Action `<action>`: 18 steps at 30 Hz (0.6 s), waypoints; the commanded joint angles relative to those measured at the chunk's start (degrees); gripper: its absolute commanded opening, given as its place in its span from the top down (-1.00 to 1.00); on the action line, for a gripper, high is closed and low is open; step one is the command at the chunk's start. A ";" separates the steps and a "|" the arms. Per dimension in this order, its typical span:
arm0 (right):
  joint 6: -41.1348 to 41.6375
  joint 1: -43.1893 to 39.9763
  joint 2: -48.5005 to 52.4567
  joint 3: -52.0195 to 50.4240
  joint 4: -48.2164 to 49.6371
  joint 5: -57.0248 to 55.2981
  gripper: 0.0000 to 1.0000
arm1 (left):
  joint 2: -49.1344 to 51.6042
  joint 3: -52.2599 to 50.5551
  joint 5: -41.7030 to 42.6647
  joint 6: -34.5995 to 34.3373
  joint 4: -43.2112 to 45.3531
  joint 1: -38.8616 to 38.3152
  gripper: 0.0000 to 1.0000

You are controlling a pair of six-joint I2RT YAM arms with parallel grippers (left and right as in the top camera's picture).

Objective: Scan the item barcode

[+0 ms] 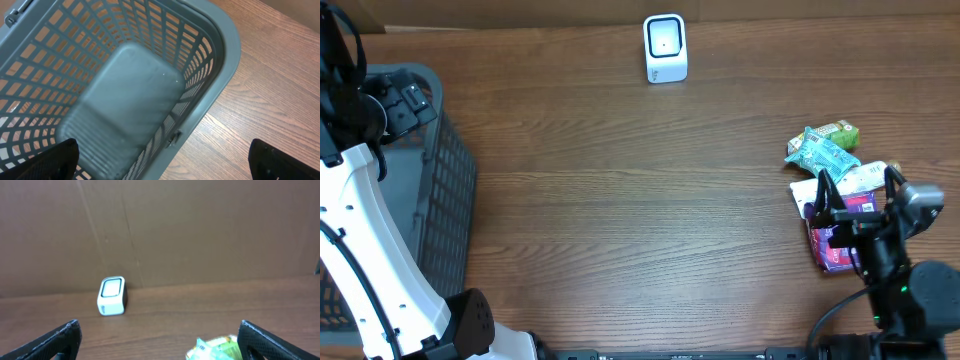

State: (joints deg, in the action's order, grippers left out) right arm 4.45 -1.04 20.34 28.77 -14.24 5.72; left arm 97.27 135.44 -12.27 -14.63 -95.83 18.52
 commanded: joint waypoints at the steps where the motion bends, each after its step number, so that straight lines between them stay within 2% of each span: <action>1: 0.00 -0.17 -4.74 -7.76 5.31 -0.09 -1.00 | 0.33 -0.07 -0.33 0.50 0.11 0.20 -0.99; 6: 0.00 -0.15 -9.75 -15.47 9.97 -0.11 -1.00 | 0.33 -0.07 -0.33 0.52 0.09 0.20 -0.99; 18: 0.00 0.55 -20.04 -24.87 10.16 -0.11 -1.00 | 0.33 -0.07 -0.33 0.50 0.09 0.20 -0.99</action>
State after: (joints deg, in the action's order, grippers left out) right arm 4.47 -0.97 2.20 5.78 -4.54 5.74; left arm 97.27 135.44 -12.27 -14.59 -95.81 18.52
